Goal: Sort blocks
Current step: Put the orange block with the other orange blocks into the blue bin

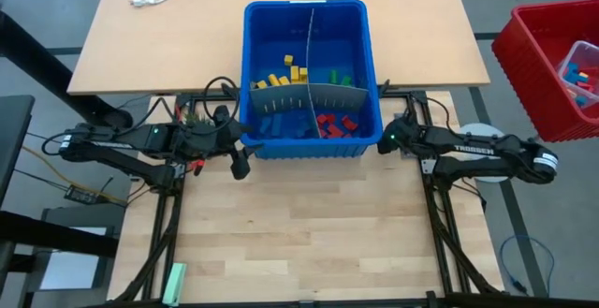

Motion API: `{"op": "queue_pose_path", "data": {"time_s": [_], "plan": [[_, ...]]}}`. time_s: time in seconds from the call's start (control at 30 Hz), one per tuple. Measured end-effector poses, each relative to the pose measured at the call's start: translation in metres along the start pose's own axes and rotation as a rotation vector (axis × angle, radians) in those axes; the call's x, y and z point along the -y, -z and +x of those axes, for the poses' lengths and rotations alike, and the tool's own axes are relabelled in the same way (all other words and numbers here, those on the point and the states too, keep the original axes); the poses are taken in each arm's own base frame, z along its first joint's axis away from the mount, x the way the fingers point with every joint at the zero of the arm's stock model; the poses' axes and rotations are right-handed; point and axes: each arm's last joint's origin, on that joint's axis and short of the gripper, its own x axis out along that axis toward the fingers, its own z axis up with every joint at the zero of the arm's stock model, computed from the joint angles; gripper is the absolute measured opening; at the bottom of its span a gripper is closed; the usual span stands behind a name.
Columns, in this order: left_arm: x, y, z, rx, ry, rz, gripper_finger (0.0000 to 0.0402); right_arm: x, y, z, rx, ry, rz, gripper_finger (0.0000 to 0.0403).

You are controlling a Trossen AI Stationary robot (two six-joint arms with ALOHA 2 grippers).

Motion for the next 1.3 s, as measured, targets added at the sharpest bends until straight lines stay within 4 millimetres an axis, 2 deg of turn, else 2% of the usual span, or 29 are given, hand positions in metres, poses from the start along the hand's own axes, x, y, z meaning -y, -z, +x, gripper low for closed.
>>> {"op": "queue_pose_path", "data": {"time_s": [0.47,0.57,0.73,0.87,1.03,1.3], "plan": [[0.001,0.000,0.001,-0.003,-0.001,-0.002,0.0243,-0.005,-0.001,0.023,-0.060,0.023,-0.071,0.0189],[0.001,0.001,0.002,-0.008,-0.001,0.000,0.0243,-0.008,-0.001,0.027,-0.069,0.013,-0.106,0.0172],[0.003,0.002,0.007,-0.021,-0.002,0.007,0.0243,-0.008,0.000,0.028,-0.077,0.017,-0.116,0.0118],[0.006,0.003,0.011,-0.030,-0.004,0.014,0.0243,-0.006,0.002,0.021,-0.094,0.019,-0.137,0.0114],[0.007,0.003,0.013,-0.032,-0.004,0.016,0.0243,-0.003,-0.002,0.001,-0.102,0.039,-0.154,0.0114],[0.007,0.003,0.013,-0.033,-0.004,0.031,0.0243,0.001,-0.021,-0.035,0.016,-0.048,0.009,0.0114]]}}
